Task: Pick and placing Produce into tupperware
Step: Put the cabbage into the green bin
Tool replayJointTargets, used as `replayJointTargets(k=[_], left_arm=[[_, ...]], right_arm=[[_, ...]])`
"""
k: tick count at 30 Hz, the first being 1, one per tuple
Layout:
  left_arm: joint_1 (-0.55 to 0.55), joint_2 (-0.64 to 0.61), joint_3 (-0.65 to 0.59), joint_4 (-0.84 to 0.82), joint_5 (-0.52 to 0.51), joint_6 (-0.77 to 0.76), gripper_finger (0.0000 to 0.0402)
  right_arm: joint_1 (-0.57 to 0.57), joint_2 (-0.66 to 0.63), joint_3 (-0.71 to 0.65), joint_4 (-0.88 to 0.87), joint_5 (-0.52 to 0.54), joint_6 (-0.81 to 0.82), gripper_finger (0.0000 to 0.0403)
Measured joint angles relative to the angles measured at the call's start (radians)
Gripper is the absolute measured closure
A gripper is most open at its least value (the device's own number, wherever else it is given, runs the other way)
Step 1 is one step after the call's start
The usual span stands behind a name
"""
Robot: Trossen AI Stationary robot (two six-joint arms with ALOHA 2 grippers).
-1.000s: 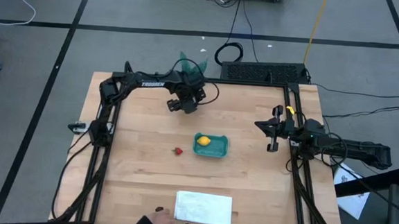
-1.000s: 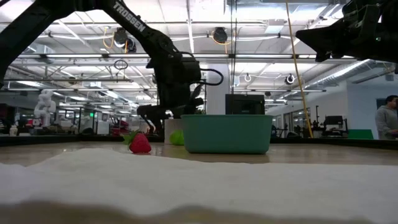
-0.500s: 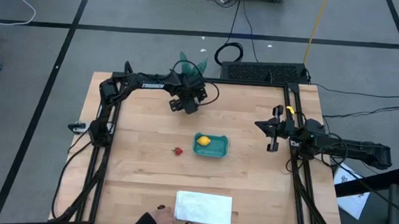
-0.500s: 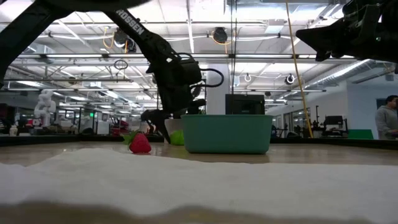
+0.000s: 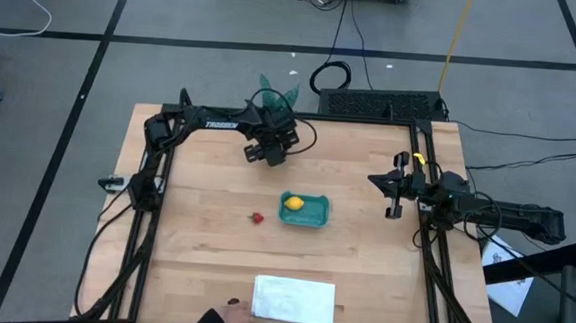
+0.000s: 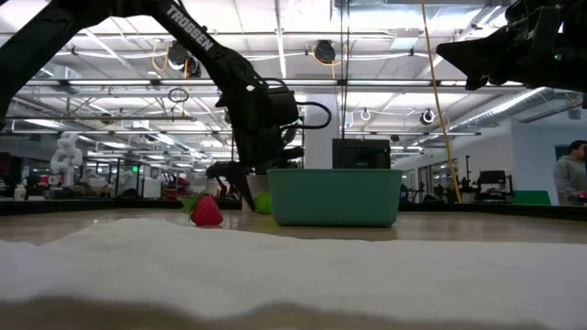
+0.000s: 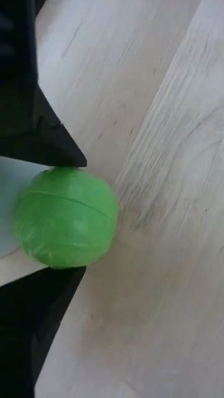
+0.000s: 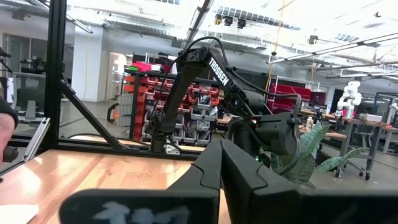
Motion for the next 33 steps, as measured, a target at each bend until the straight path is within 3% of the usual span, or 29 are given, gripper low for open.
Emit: replayJointTargets(k=[6, 12, 33], left_arm=[[-0.001, 0.000, 0.000, 0.003, -0.014, 0.004, 0.0199], [-0.016, 0.000, 0.000, 0.011, -0.054, 0.011, 0.0180], [-0.059, -0.001, 0.022, 0.054, -0.108, -0.032, 0.0177]], right_arm=[[0.000, 0.000, 0.000, 0.000, 0.000, 0.000, 0.0403], [0.000, 0.000, 0.000, 0.000, 0.000, 0.000, 0.0403], [0.000, 0.000, 0.000, 0.000, 0.000, 0.000, 0.0403]])
